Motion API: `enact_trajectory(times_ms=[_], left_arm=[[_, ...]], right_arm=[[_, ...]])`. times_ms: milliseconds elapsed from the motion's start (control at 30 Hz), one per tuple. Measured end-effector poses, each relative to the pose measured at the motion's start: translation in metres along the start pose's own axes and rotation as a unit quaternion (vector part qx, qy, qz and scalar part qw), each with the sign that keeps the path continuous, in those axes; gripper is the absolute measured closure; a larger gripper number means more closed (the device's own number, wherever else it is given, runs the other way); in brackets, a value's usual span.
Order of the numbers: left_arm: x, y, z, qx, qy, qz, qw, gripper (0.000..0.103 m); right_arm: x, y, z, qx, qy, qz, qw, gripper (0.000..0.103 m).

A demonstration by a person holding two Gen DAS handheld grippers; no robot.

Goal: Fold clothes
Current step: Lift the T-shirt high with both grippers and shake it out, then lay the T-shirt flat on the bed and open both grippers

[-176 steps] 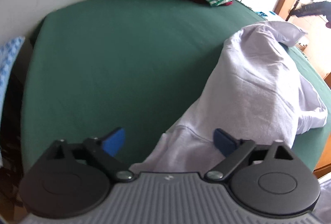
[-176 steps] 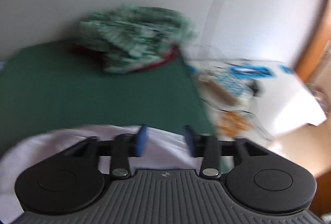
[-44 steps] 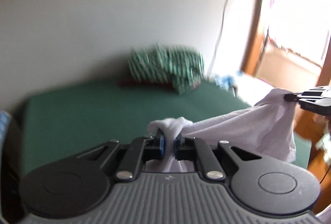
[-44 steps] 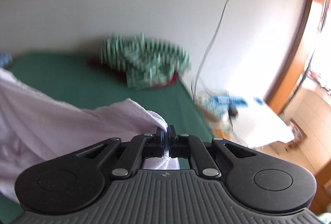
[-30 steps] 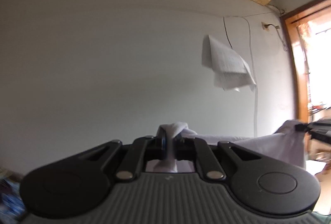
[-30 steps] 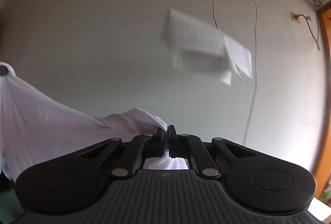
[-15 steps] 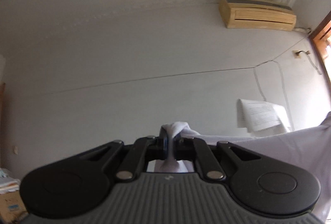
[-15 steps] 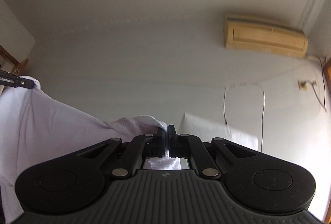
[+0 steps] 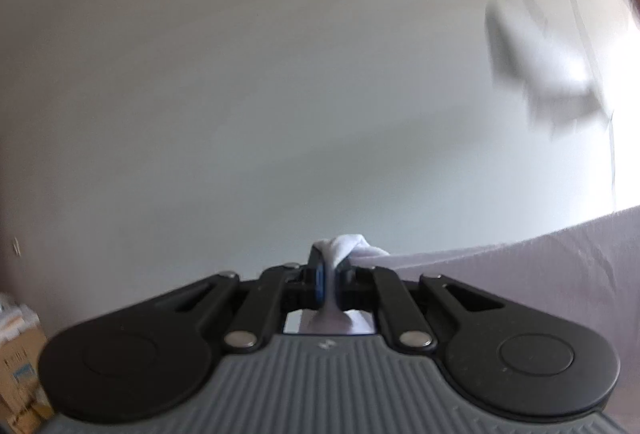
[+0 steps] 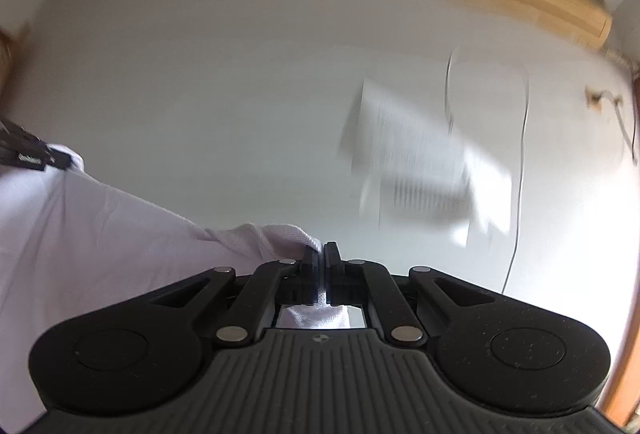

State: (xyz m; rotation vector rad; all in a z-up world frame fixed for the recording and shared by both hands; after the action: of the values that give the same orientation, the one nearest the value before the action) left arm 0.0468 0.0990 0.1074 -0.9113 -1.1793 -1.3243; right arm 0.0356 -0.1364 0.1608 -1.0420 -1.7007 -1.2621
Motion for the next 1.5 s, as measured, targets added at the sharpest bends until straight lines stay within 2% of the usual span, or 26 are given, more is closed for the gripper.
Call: enact_trajectory(times_ms=[133, 300, 400, 533, 567, 600, 667, 700, 733, 800, 833, 900, 933, 1000, 1033, 1067, 1100, 1167, 1267, 1333, 1367, 1400, 1433, 1467, 1500], left_arm=[[-0.088, 0.075, -0.024, -0.022, 0.024, 0.064, 0.9974, 0.096], [-0.19, 0.161, -0.056, -0.038, 0.051, 0.125, 0.9901, 0.096], [-0.246, 0.201, -0.073, -0.048, 0.063, 0.168, 0.9826, 0.097], [-0.315, 0.239, -0.091, -0.056, 0.098, 0.213, 0.9705, 0.094], [-0.329, 0.243, -0.093, -0.055, 0.107, 0.222, 0.9676, 0.094], [-0.342, 0.246, -0.094, -0.055, 0.114, 0.231, 0.9648, 0.094], [-0.36, 0.247, -0.093, -0.06, 0.111, 0.251, 0.9599, 0.093], [-0.366, 0.248, -0.09, -0.062, 0.113, 0.259, 0.9572, 0.085], [-0.369, 0.252, -0.086, -0.062, 0.118, 0.264, 0.9552, 0.081], [-0.363, 0.258, -0.076, -0.067, 0.114, 0.261, 0.9564, 0.077], [-0.358, 0.253, -0.068, -0.073, 0.103, 0.258, 0.9577, 0.074], [-0.346, 0.232, -0.047, -0.088, 0.087, 0.258, 0.9582, 0.068], [-0.341, 0.217, -0.037, -0.093, 0.078, 0.255, 0.9593, 0.064], [-0.333, 0.19, -0.024, -0.101, 0.066, 0.248, 0.9613, 0.055], [-0.331, 0.181, -0.024, -0.108, 0.064, 0.245, 0.9613, 0.046], [-0.33, 0.173, -0.023, -0.115, 0.062, 0.243, 0.9613, 0.043], [-0.329, 0.163, -0.023, -0.115, 0.076, 0.24, 0.961, 0.039], [-0.329, 0.152, -0.031, -0.118, 0.102, 0.235, 0.9594, 0.039], [-0.332, 0.142, -0.045, -0.135, 0.084, 0.246, 0.956, 0.038], [-0.338, 0.145, -0.057, -0.144, 0.07, 0.253, 0.9541, 0.032], [-0.343, 0.148, -0.061, -0.142, 0.072, 0.255, 0.9538, 0.029], [-0.348, 0.153, -0.064, -0.14, 0.074, 0.259, 0.9529, 0.029], [-0.353, 0.159, -0.066, -0.138, 0.072, 0.266, 0.9514, 0.03], [-0.359, 0.166, -0.067, -0.136, 0.07, 0.273, 0.9497, 0.031], [-0.363, 0.175, -0.068, -0.133, 0.063, 0.28, 0.9486, 0.032]], right_arm=[[-0.09, 0.06, 0.015, -0.029, -0.013, 0.085, 0.996, 0.102], [-0.201, 0.131, 0.025, -0.066, -0.038, 0.171, 0.982, 0.102], [-0.266, 0.159, 0.029, -0.088, -0.052, 0.226, 0.969, 0.102], [-0.344, 0.175, 0.029, -0.112, -0.059, 0.297, 0.946, 0.101], [-0.35, 0.174, 0.026, -0.117, -0.057, 0.307, 0.943, 0.097], [-0.355, 0.173, 0.023, -0.122, -0.056, 0.316, 0.939, 0.088], [-0.366, 0.172, 0.018, -0.132, -0.052, 0.335, 0.932, 0.08], [-0.372, 0.171, 0.015, -0.137, -0.051, 0.344, 0.928, 0.074], [-0.377, 0.171, 0.013, -0.142, -0.049, 0.353, 0.923, 0.071], [-0.388, 0.169, 0.007, -0.151, -0.046, 0.372, 0.915, 0.062], [-0.387, 0.163, -0.001, -0.155, -0.028, 0.372, 0.915, 0.06], [-0.369, 0.141, -0.025, -0.156, 0.035, 0.353, 0.922, 0.046], [-0.361, 0.129, -0.026, -0.147, 0.056, 0.346, 0.925, 0.044], [-0.356, 0.098, -0.013, -0.096, 0.086, 0.344, 0.93, 0.037], [-0.359, 0.084, -0.003, -0.067, 0.081, 0.353, 0.93, 0.035], [-0.365, 0.072, 0.009, -0.045, 0.062, 0.367, 0.927, 0.033], [-0.37, 0.06, 0.02, -0.022, 0.043, 0.38, 0.924, 0.033], [-0.382, 0.047, 0.036, -0.002, 0.024, 0.393, 0.919, 0.033], [-0.406, 0.056, 0.045, -0.015, 0.03, 0.409, 0.912, 0.034], [-0.421, 0.064, 0.047, -0.025, 0.033, 0.422, 0.906, 0.036], [-0.425, 0.066, 0.046, -0.031, 0.036, 0.427, 0.903, 0.042], [-0.43, 0.07, 0.042, -0.037, 0.044, 0.43, 0.901, 0.066], [-0.434, 0.075, 0.036, -0.045, 0.058, 0.434, 0.898, 0.085], [-0.436, 0.081, 0.027, -0.058, 0.08, 0.437, 0.894, 0.098], [-0.436, 0.089, 0.014, -0.076, 0.097, 0.434, 0.893, 0.099]])
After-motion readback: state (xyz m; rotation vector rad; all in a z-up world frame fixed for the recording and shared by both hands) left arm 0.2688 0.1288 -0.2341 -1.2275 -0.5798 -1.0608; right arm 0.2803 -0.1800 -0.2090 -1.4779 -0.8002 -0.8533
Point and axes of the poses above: each gripper's, at about its wrist camera, not at the fingertips, and y roughly the way its jaws point, z to its left, x to its top, the point moved 10 cm from there along y, roughly the way its jaws point, and after that the axes turned 13 degrees about -z, right-handed, at the moved point
